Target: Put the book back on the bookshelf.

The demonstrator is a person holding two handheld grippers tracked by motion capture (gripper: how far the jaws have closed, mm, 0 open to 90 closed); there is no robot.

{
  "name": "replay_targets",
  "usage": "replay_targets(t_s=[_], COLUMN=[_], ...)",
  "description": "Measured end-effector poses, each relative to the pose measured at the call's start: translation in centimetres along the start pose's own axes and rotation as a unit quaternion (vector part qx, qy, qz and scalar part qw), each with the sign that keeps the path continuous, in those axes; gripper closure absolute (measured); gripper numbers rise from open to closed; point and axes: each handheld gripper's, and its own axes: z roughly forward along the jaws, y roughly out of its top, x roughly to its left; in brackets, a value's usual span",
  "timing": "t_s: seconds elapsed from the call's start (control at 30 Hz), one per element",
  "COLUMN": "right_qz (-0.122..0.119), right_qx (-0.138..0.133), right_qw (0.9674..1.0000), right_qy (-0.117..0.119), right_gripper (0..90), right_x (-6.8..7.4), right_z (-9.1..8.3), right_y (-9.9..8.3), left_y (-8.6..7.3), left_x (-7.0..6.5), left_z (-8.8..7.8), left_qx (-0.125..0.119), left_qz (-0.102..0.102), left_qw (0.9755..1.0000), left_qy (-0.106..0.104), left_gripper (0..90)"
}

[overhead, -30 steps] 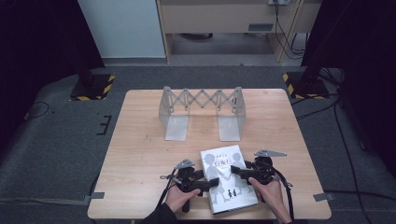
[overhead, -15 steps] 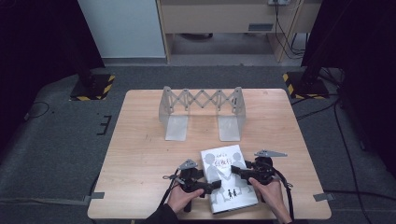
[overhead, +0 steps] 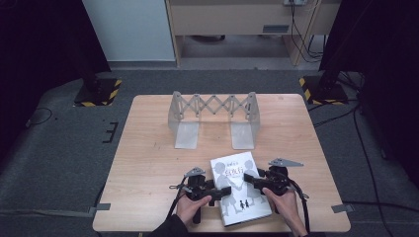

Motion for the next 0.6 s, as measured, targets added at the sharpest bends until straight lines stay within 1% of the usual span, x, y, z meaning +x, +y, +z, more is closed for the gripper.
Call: replay_targets(t_s=[0.1, 0.13, 0.2, 0.23, 0.27, 0.3, 0.33, 0.37, 0.47, 0.53, 0.6], right_qz=[-0.003, -0.003, -0.009, -0.01, -0.01, -0.01, -0.009, -0.008, -0.011, -0.013, -0.018], right_qx=[-0.004, -0.007, -0.017, -0.024, -0.024, -0.037, -0.038, -0.038, -0.037, -0.039, -0.046], right_qw=[1.0, 0.9999, 0.9998, 0.9996, 0.9996, 0.9993, 0.9992, 0.9992, 0.9992, 0.9991, 0.9987], right_qy=[0.003, 0.006, 0.007, 0.007, 0.007, 0.007, 0.006, 0.006, 0.008, 0.01, 0.011], right_gripper=[43.4, 43.8, 45.9, 47.7, 47.7, 49.7, 49.7, 49.7, 49.6, 49.7, 49.7], right_x=[0.3, 0.3, 0.5, 0.6, 0.6, 0.7, 0.6, 0.5, 0.5, 0.6, 0.6], right_z=[0.1, 0.1, 0.0, -0.1, -0.1, -0.4, -0.4, -0.3, -0.2, -0.3, -0.4], right_y=[0.1, 0.2, 0.3, 0.4, 0.4, 0.7, 0.7, 0.7, 0.7, 0.9, 1.1], left_y=[0.3, 0.3, 0.5, 0.6, 0.6, 0.6, 0.6, 0.6, 0.6, 0.7, 0.9], left_x=[0.0, -0.1, -0.2, -0.2, -0.2, -0.2, -0.2, -0.1, -0.2, -0.2, -0.2], left_z=[-0.2, -0.3, -0.4, -0.5, -0.5, -0.6, -0.6, -0.6, -0.7, -0.8, -1.2], left_qx=[0.015, 0.017, 0.017, 0.014, 0.014, 0.003, 0.003, 0.0, 0.001, -0.006, -0.019], left_qz=[-0.006, -0.008, -0.006, -0.005, -0.005, -0.008, -0.008, -0.012, -0.011, -0.01, -0.014], left_qw=[0.9999, 0.9998, 0.9998, 0.9999, 0.9999, 1.0, 1.0, 0.9999, 0.9999, 0.9999, 0.9997], left_qy=[0.0, 0.0, 0.0, 0.0, 0.0, -0.003, -0.003, -0.004, -0.004, -0.003, -0.007], left_gripper=[13.9, 14.0, 14.1, 14.1, 14.5, 15.6, 17.1, 17.5, 17.7, 17.8, 21.3])
